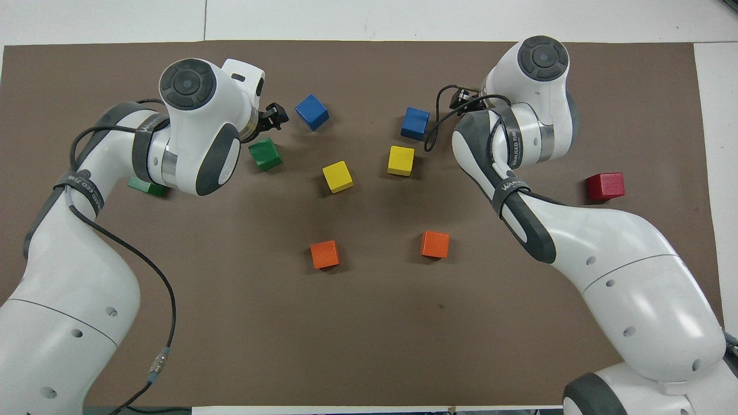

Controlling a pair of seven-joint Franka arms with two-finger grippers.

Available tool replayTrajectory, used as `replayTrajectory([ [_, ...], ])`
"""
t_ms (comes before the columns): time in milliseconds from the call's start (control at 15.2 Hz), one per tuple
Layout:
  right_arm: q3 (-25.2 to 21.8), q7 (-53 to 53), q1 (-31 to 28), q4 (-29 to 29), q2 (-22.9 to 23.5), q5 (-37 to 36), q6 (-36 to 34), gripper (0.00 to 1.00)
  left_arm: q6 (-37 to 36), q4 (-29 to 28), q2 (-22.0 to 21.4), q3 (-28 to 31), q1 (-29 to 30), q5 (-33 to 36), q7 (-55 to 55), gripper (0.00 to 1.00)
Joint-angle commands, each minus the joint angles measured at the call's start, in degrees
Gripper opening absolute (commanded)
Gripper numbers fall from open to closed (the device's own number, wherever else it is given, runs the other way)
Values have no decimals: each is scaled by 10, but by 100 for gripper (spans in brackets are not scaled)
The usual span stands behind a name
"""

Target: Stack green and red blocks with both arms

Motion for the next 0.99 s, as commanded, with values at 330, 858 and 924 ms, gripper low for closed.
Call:
replayTrajectory([
  [330, 2, -40, -12, -5, -37, -1, -49, 0, 61, -91, -41, 0, -15, 21, -91, 66],
  [858, -6, -288, -98, -274, -282, -13, -52, 0, -88, -88, -118, -7, 104, 46, 263, 0],
  [924, -6, -314, -118, -308, -299, -13, -37, 0, -104, -84, -124, -7, 130, 32, 344, 0],
])
